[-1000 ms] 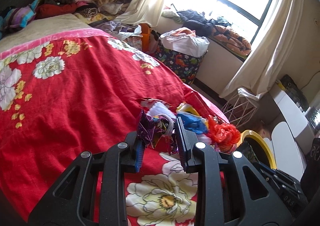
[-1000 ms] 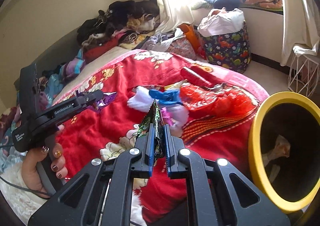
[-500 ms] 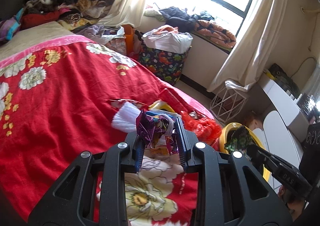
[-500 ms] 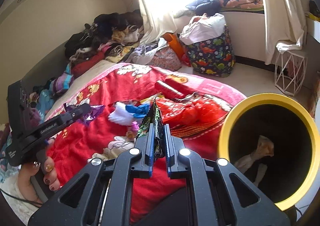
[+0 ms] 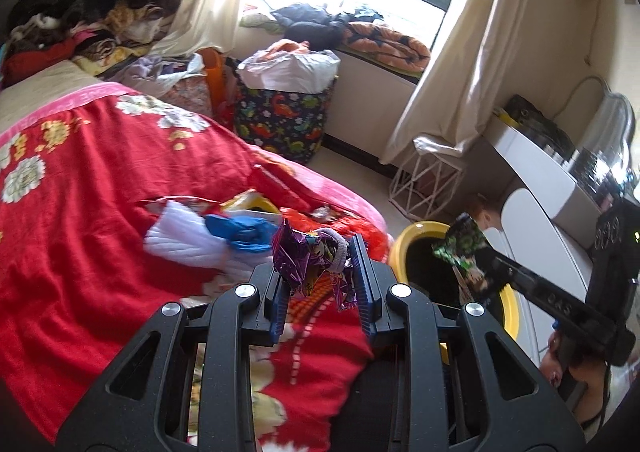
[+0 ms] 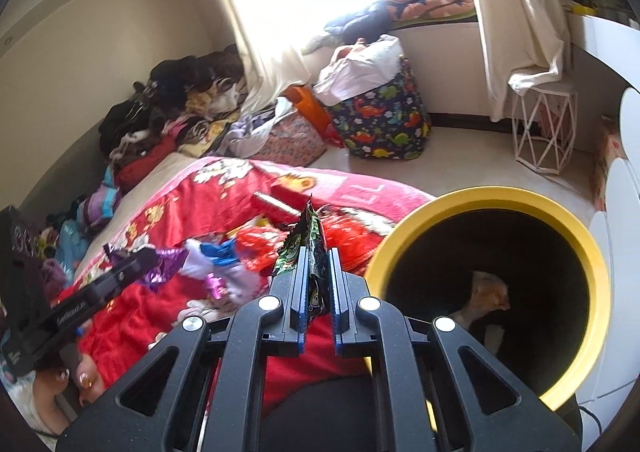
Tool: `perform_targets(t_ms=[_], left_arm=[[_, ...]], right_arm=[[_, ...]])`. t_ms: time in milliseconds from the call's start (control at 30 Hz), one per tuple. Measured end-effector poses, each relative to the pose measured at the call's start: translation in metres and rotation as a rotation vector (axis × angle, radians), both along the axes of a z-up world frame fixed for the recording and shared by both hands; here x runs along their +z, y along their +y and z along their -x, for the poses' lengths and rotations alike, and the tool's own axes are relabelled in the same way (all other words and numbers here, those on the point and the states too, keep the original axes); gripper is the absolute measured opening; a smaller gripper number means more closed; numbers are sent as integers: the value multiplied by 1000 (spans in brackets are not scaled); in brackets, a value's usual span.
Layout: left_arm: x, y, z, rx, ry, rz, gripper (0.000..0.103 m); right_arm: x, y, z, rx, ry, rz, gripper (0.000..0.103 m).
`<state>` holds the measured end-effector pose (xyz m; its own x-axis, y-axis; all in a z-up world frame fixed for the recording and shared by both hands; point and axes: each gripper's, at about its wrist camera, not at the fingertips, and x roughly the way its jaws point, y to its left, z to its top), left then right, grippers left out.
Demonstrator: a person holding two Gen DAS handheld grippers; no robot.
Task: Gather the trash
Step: 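Carry both wrappers over the yellow bin and open both tools to drop them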
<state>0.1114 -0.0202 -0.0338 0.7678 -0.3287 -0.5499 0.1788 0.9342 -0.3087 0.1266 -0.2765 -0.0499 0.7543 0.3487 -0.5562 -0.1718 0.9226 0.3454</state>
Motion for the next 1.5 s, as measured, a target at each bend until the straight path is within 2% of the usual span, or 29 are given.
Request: perform_targets(t_ms=[833, 1200, 1500], left_arm=[[-16, -116, -12, -250, -7, -88, 22], [-37, -159, -18, -348, 27, -138, 22], [-55, -189, -28, -419, 75, -157, 23]], right_arm=[[-20, -95, -1, -259, 32, -52, 9], [-32, -140, 2, -362, 54, -85, 9], [-45, -162, 2, -404, 91, -103, 9]])
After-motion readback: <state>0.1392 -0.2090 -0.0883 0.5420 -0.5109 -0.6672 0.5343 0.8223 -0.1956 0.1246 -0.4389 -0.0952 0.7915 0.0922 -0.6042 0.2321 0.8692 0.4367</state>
